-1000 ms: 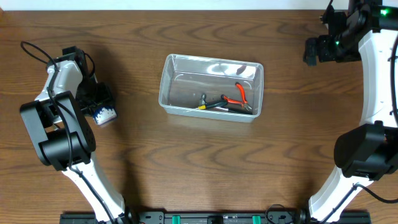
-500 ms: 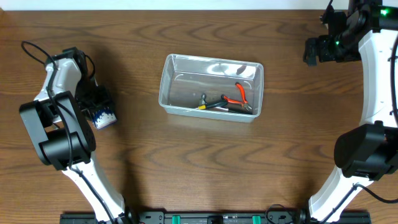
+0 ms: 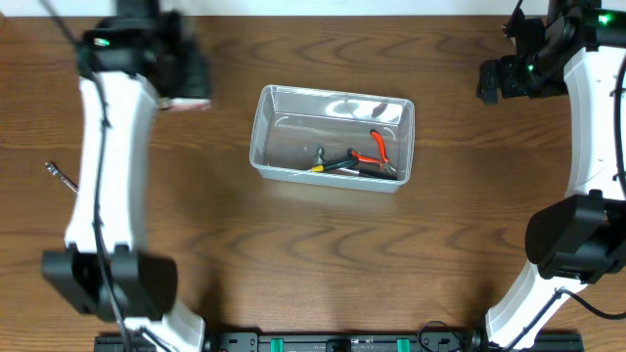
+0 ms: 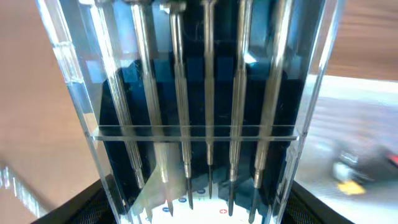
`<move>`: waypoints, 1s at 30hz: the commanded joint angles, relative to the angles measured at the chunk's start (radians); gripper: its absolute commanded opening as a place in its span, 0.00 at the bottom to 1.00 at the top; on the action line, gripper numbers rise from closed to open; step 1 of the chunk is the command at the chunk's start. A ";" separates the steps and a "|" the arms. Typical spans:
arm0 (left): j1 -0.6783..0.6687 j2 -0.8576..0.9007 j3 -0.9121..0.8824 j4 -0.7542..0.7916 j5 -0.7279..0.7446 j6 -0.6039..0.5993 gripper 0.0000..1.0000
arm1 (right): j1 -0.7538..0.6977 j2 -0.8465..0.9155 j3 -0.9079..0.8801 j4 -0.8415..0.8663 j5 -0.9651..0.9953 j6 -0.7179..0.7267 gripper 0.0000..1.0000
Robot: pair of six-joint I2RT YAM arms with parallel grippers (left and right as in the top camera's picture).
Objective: Pack container
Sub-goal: 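Carry the blue case over the container and lower it in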
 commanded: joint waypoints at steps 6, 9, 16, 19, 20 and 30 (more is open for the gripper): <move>-0.401 0.039 -0.024 0.006 0.023 0.496 0.06 | -0.008 0.004 0.002 0.011 -0.008 -0.017 0.99; -0.478 0.101 -0.050 0.005 0.022 0.566 0.06 | -0.008 0.004 0.002 0.012 -0.008 -0.017 0.99; -0.510 0.313 -0.055 0.026 0.021 0.578 0.06 | -0.008 0.004 0.002 0.011 -0.008 -0.017 0.99; -0.497 0.386 -0.055 0.046 0.019 0.577 0.06 | -0.008 0.004 0.002 0.011 -0.008 -0.017 0.99; -0.492 0.401 -0.055 0.051 0.019 0.577 0.06 | -0.008 0.004 0.002 0.010 -0.008 -0.017 0.99; -0.427 0.460 -0.054 0.078 0.018 0.573 0.47 | -0.008 0.004 0.002 0.000 -0.008 -0.021 0.99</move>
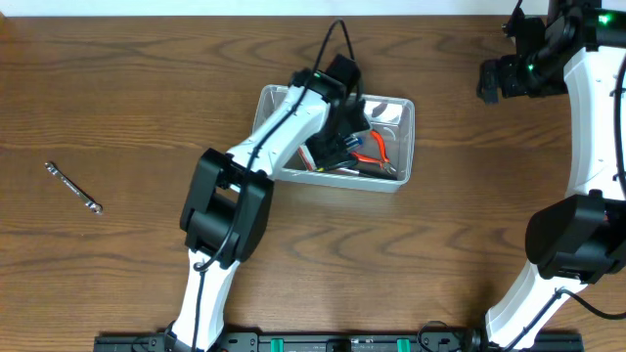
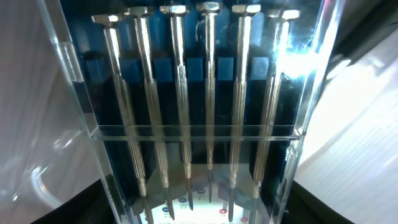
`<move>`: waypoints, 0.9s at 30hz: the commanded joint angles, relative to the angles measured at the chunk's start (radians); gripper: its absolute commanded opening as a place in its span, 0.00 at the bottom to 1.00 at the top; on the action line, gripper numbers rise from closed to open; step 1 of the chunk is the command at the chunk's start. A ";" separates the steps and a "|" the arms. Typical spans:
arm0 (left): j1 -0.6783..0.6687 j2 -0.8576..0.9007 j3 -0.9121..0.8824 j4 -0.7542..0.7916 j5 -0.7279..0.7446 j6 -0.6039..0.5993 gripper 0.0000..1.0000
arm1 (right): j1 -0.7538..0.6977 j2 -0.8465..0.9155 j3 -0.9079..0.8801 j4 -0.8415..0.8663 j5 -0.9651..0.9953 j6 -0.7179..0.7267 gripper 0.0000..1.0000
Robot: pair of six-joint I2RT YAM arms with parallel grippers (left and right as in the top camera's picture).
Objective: Pack container
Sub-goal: 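Carry the blue case over the container and lower it in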
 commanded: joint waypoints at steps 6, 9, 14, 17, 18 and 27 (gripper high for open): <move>0.023 -0.013 0.005 -0.028 -0.017 -0.013 0.98 | -0.008 0.004 0.002 -0.003 -0.007 -0.016 0.99; 0.023 -0.037 0.007 -0.029 -0.081 -0.037 0.98 | -0.008 0.004 0.002 -0.004 -0.008 -0.016 0.99; 0.023 -0.136 0.037 -0.059 -0.152 -0.151 0.98 | -0.008 0.004 0.002 -0.010 -0.008 -0.015 0.99; 0.031 -0.238 0.042 -0.095 -0.152 -0.193 0.98 | -0.008 0.004 0.002 -0.011 -0.008 -0.015 0.99; 0.034 -0.267 0.042 -0.108 -0.151 -0.208 0.98 | -0.008 0.004 0.002 -0.010 -0.008 -0.015 0.99; 0.113 -0.401 0.041 -0.296 -0.151 -0.281 0.98 | -0.008 0.004 0.002 -0.003 -0.008 -0.015 0.98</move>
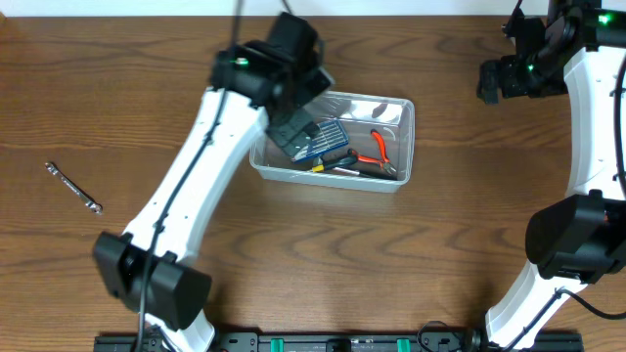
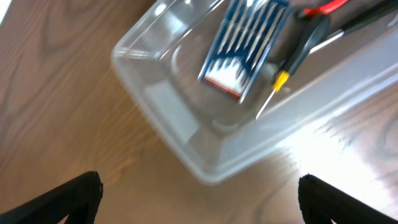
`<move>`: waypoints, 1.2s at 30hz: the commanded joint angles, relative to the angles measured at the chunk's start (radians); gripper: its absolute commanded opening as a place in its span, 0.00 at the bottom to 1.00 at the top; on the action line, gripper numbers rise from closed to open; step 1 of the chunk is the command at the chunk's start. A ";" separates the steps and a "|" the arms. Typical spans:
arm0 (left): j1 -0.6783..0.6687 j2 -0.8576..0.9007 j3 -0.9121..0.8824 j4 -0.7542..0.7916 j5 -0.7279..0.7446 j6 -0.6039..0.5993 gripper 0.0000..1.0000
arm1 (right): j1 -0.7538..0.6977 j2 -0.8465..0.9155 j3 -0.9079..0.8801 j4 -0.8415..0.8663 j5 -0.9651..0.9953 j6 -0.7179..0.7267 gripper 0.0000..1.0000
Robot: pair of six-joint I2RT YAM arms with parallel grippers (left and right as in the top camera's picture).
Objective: Pack container
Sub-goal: 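Carry the blue case over the container and lower it in, then open the left gripper and move it left toward the silver wrench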
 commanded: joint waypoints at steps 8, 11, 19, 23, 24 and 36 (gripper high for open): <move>0.093 0.018 -0.002 -0.151 -0.016 -0.139 0.98 | -0.008 0.004 0.002 0.007 -0.008 -0.013 0.99; 0.117 0.018 -0.002 -0.152 -0.015 -0.143 0.98 | -0.008 0.004 0.002 0.007 -0.008 -0.013 0.99; 0.153 0.018 -0.002 -0.153 -0.015 -0.146 0.98 | -0.008 0.004 0.002 0.006 -0.008 -0.013 0.99; 0.167 0.018 -0.002 -0.159 -0.015 -0.157 0.98 | -0.008 0.004 0.002 0.006 -0.008 -0.013 0.99; 0.174 0.018 -0.002 -0.165 -0.016 -0.170 0.98 | -0.008 0.004 0.002 0.006 -0.008 -0.013 0.99; 0.505 -0.023 -0.002 -0.193 -0.085 -0.746 0.98 | -0.008 0.004 0.002 -0.020 -0.007 -0.013 0.99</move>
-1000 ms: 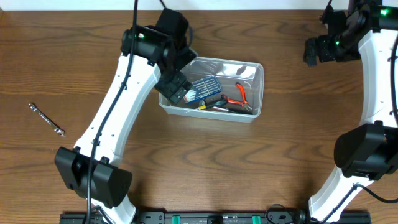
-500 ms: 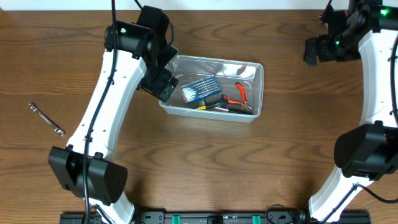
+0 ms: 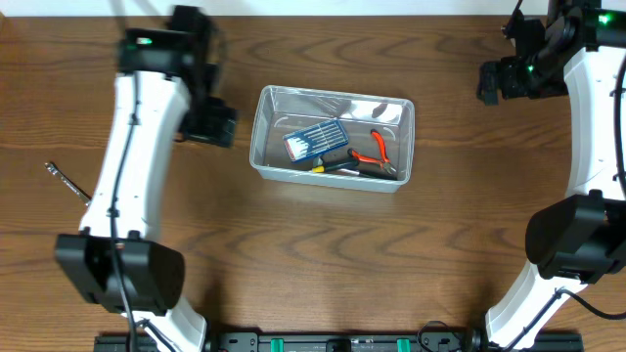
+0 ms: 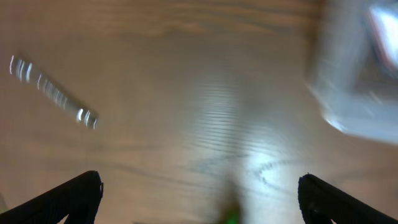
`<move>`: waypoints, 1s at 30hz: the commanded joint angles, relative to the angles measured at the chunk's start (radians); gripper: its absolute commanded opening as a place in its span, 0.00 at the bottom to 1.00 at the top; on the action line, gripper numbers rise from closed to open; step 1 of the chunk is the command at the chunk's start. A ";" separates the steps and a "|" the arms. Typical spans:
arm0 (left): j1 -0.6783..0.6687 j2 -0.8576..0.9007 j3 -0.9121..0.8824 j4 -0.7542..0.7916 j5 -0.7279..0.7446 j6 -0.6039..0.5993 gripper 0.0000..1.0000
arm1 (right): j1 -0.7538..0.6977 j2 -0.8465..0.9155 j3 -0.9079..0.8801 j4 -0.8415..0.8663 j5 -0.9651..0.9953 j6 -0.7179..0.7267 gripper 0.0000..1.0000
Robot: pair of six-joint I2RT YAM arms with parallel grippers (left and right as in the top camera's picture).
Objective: Pack container
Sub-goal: 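Open the left gripper and move it left toward the silver wrench, then lower the left gripper onto the wrench and close on its shaft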
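Observation:
The clear plastic container point(image 3: 333, 137) stands mid-table. In it lie a blue case of screwdrivers point(image 3: 316, 138), red-handled pliers point(image 3: 377, 149) and a black screwdriver point(image 3: 337, 164). My left gripper point(image 3: 210, 125) hovers over bare wood just left of the container. The blurred left wrist view shows that gripper point(image 4: 199, 193) open, fingers point(image 4: 74, 196) wide apart with nothing between them. A small metal wrench point(image 3: 73, 188) lies far left on the table, a blurred streak of a wrench point(image 4: 53, 93) in the wrist view. My right gripper point(image 3: 494, 80) is raised at the far right; its jaws do not show.
The container's blurred corner point(image 4: 360, 81) shows at the right of the left wrist view. The left arm's white links point(image 3: 122, 196) run down the table's left side. The right arm point(image 3: 592, 117) stands along the right edge.
My left gripper, open above the container's left end then, is now off it, over the wood to its left. The screwdriver case stays in the container. The right arm has not moved.
My left gripper held the screwdriver case at the table's far left. Then it held the case down inside the container. Then the case lay in the container with the gripper open above it. Now the gripper is left of the container, empty.

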 commanded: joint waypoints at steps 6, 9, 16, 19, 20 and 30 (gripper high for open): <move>0.377 -0.034 -0.019 0.036 -0.021 -0.347 0.98 | -0.008 0.004 0.002 -0.001 -0.008 -0.013 0.99; 0.493 -0.032 -0.043 0.081 0.039 -0.308 0.98 | -0.008 0.004 0.002 -0.002 -0.008 -0.013 0.99; 0.645 0.006 -0.132 0.196 0.090 -0.288 0.98 | -0.008 0.004 0.002 -0.014 -0.008 -0.013 0.99; 0.668 0.045 -0.174 0.238 0.090 -0.294 0.98 | -0.008 0.004 0.002 -0.019 -0.008 -0.013 0.99; 0.671 0.057 -0.186 0.251 0.090 -0.297 0.98 | -0.008 0.004 0.002 -0.021 -0.008 -0.013 0.99; 0.682 0.240 -0.210 0.307 0.089 -0.250 0.98 | -0.008 0.004 0.002 -0.042 -0.007 -0.013 0.99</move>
